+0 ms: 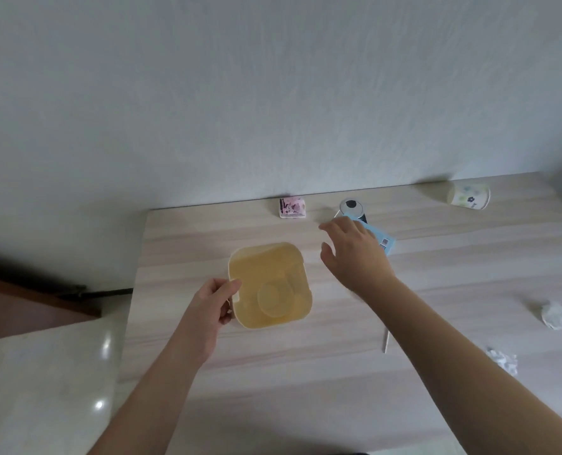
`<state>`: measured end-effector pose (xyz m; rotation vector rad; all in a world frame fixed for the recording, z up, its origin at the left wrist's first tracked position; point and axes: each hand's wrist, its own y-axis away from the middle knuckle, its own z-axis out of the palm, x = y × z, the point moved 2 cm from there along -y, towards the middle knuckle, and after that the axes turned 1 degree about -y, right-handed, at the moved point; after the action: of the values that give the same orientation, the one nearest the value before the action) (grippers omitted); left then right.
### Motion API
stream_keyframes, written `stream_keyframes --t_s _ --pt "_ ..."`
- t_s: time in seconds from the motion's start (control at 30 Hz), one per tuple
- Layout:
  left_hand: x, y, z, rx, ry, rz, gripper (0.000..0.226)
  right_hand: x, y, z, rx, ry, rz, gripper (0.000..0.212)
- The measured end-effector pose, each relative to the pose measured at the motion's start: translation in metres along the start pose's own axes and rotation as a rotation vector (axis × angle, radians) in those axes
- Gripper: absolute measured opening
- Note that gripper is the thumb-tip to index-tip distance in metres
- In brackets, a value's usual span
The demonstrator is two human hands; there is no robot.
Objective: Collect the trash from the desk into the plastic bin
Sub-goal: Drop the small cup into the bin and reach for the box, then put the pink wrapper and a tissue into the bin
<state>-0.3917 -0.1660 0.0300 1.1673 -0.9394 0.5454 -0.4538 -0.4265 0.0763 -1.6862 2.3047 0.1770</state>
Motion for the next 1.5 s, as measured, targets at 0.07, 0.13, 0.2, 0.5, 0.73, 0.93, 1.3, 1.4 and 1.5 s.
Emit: stream_keyframes --t_s 0.07,0.13,0.2,0.5,0.73,0.93,1.3,1.4,1.5 --pt "0.01 -0.006 0.002 0.007 -0.01 0.013 0.02 0.012 -0.024 0.005 -0.042 0.007 -0.004 0.038" --pt "0.02 -0.012 0.003 0.02 0.0 0.019 0.019 0.018 -0.046 0.014 -0.084 0.016 -0.036 0.04" --pt "0.027 -0.017 0.007 0.045 0.03 0.018 0.021 0.021 -0.066 0.027 -0.124 0.031 -0.071 0.041" --pt "0.035 -0.03 0.02 0.177 0.135 0.026 0.02 0.023 -0.142 0.099 -0.271 0.077 -0.151 0.048" --pt "0.02 -0.028 0.01 0.266 0.159 -0.018 0.02 0.033 -0.167 0.153 -0.392 0.229 -0.208 0.062" --pt "0.015 -0.026 0.007 0.3 0.125 -0.011 0.027 0.04 -0.177 0.178 -0.414 0.341 -0.198 0.067" --pt "0.014 -0.018 0.006 0.315 0.095 0.016 0.026 0.057 -0.146 0.181 -0.34 0.337 -0.299 0.055" --pt "0.01 -0.011 0.008 0.308 0.09 0.012 0.025 0.054 -0.124 0.178 -0.313 0.342 -0.308 0.051" --pt "0.006 -0.003 0.011 0.309 0.106 0.004 0.025 0.046 -0.097 0.171 -0.308 0.359 -0.278 0.048"
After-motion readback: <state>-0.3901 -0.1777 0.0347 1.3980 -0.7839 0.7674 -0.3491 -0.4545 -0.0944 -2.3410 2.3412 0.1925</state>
